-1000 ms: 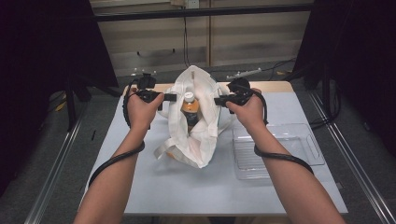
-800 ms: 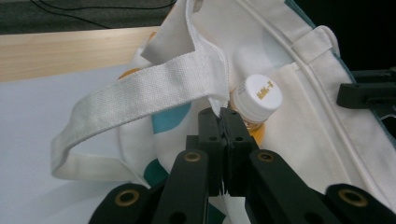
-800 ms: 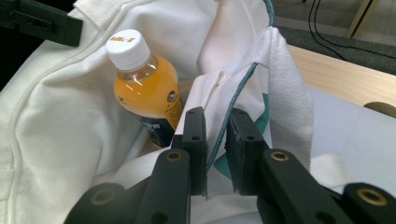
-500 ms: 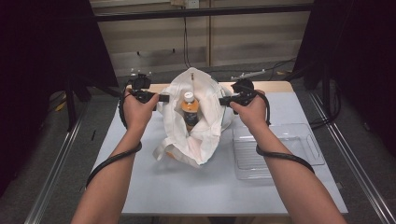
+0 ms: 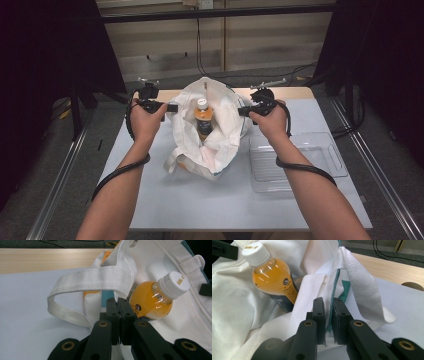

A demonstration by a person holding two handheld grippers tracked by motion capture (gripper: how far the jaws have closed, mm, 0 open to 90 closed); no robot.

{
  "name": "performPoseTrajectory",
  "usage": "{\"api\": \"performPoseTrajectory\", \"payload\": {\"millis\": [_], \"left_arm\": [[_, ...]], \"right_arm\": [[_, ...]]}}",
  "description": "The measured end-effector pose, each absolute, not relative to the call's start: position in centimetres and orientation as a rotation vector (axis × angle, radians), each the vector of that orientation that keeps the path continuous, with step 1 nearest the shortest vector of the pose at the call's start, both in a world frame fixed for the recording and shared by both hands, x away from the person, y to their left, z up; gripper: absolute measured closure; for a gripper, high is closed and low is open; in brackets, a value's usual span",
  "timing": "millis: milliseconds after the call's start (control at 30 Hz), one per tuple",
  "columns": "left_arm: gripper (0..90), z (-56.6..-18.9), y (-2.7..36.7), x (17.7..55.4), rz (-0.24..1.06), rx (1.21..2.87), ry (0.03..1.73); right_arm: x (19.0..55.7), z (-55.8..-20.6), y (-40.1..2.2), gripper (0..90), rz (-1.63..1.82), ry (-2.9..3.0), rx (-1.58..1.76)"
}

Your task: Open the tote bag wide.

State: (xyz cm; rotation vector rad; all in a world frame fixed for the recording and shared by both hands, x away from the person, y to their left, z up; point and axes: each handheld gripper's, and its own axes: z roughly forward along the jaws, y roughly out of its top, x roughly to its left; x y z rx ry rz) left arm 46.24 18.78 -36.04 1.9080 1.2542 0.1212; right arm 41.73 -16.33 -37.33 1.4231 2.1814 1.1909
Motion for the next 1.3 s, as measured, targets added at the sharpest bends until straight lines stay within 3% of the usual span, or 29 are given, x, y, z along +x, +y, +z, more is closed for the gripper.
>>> {"api": "performPoseTrajectory", "payload": {"millis": [1300], "left_arm": [[88.6,-38.9,19.7,46.3,0.093,1.919,1.299]], "right_arm": [[41.7,-40.6,-17.6,86.5,1.169,2.184,1.508]]}}
